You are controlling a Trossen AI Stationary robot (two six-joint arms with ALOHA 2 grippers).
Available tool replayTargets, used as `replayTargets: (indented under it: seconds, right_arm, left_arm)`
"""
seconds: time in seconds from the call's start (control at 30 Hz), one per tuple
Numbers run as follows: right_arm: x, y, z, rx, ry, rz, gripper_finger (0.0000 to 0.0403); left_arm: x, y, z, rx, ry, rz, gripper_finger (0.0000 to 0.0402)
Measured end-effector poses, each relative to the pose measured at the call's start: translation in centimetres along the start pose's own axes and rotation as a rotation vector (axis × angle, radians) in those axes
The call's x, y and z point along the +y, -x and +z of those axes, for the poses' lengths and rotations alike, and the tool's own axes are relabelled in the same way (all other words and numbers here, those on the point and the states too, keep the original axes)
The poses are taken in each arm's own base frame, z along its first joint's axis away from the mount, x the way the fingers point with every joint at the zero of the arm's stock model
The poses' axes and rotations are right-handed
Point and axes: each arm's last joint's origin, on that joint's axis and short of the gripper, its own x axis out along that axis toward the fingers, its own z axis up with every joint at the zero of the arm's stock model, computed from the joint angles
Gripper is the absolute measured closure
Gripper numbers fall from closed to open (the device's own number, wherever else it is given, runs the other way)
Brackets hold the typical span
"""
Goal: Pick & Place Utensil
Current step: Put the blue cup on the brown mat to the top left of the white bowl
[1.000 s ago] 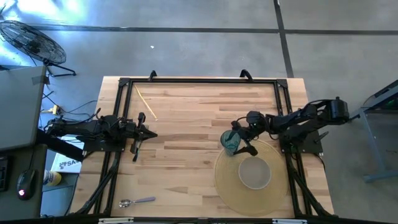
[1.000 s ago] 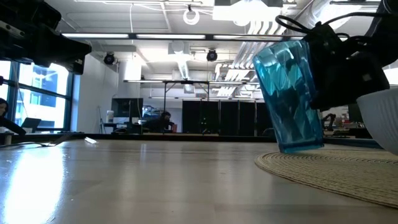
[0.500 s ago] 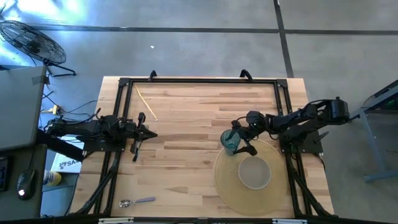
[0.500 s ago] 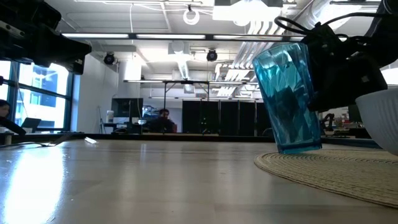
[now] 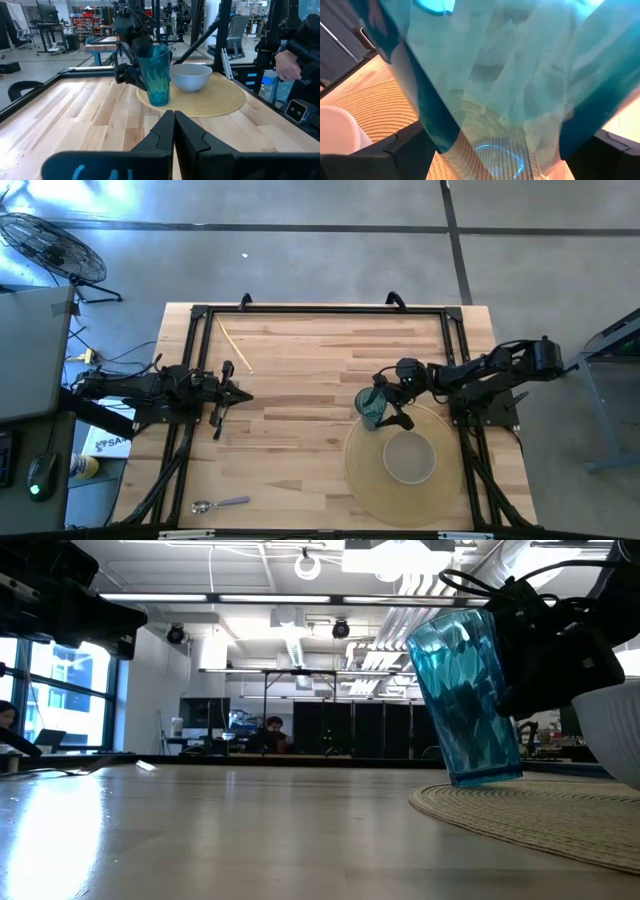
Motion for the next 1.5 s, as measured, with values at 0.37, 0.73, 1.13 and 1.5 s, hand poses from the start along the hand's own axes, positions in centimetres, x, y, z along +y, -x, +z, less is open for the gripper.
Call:
replayTargets:
  seconds: [0.37, 0.73, 1.13, 1.5]
  right_arm:
    - [0.2, 0.4, 0.2, 0.005, 0.022, -0.007, 0.0042]
    - [1.7, -0.6, 0.5, 0.024, 0.208, -0.025, 0.0042]
    - [1.7, -0.7, 0.5, 0.025, 0.168, -0.069, 0.0021]
    - [2.2, -0.9, 0.6, 0.028, 0.18, -0.048, 0.0008]
  left_arm:
    - [0.0, 0.0, 0.0, 0.0, 0.0, 0.0, 0.0401]
    - [0.0, 0.0, 0.0, 0.0, 0.0, 0.0, 0.0401]
    - [0.0, 0.0, 0.0, 0.0, 0.0, 0.0, 0.0401]
    - [0.0, 0.0, 0.0, 0.0, 0.0, 0.0, 0.0401]
